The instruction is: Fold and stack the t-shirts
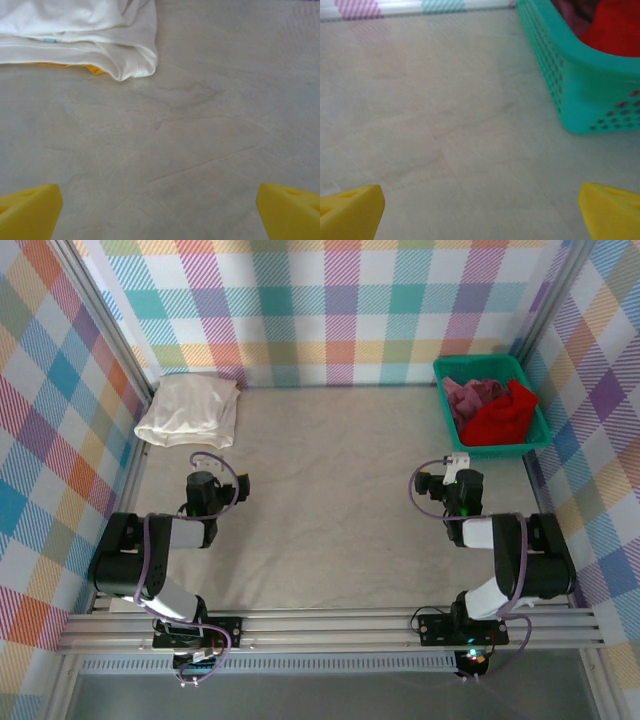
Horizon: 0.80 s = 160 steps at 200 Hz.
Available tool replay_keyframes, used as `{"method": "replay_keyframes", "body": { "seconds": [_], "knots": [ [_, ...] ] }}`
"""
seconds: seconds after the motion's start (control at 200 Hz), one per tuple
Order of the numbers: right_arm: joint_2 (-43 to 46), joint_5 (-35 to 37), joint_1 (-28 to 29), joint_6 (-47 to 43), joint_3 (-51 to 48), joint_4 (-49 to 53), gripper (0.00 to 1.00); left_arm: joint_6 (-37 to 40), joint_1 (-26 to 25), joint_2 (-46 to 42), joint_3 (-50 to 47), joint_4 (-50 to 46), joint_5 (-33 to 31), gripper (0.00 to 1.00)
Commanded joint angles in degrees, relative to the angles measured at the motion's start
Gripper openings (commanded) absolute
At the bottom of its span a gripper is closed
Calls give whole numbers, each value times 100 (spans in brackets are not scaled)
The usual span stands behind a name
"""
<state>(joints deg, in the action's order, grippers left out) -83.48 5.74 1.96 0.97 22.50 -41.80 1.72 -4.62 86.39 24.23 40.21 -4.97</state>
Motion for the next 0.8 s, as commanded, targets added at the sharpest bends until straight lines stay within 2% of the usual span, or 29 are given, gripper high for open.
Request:
{"method": "replay_keyframes", "body": {
  "seconds": [0.0, 0.09, 0.135, 0.215, 0.285, 0.42, 0.48, 0.555, 0.645, 0.795],
  "knots": [
    [1401, 602, 138, 596, 682, 1721, 100, -141, -190, -1389, 610, -1627, -570, 100],
    [1944, -399, 189, 815, 1501, 2921, 98, -531, -490, -2577, 1462, -2957, -403, 100],
    [1772, -458, 347, 774, 2230, 3767, 98, -533, -798, -2771, 1926, -3313, -391, 100],
    [886, -225, 390, 1015, 3815, 5538, 100, -287, -1613, -2448, 3041, -4071, -575, 97],
    [-9, -197, 167, 1412, 5128, 6680, 100, -109, -2341, -1672, 3937, -4635, -700, 98],
    [-1255, -502, -465, 1794, 6578, 7117, 96, 76, -3215, -202, 5103, -5049, -130, 100],
    [-1917, -569, -741, 1827, 7447, 7724, 92, 68, -3529, 273, 5429, -5129, -40, 100],
    [-2640, -554, -987, 1795, 8308, 8281, 92, 61, -3827, 693, 5695, -5187, 159, 98],
    [-3277, -462, -1209, 1722, 9044, 8759, 89, -120, -3998, 889, 5656, -5041, 225, 98],
    [-4137, -407, -1337, 1529, 9875, 9157, 88, -489, -4020, 822, 5028, -4373, 251, 98]
  ]
}}
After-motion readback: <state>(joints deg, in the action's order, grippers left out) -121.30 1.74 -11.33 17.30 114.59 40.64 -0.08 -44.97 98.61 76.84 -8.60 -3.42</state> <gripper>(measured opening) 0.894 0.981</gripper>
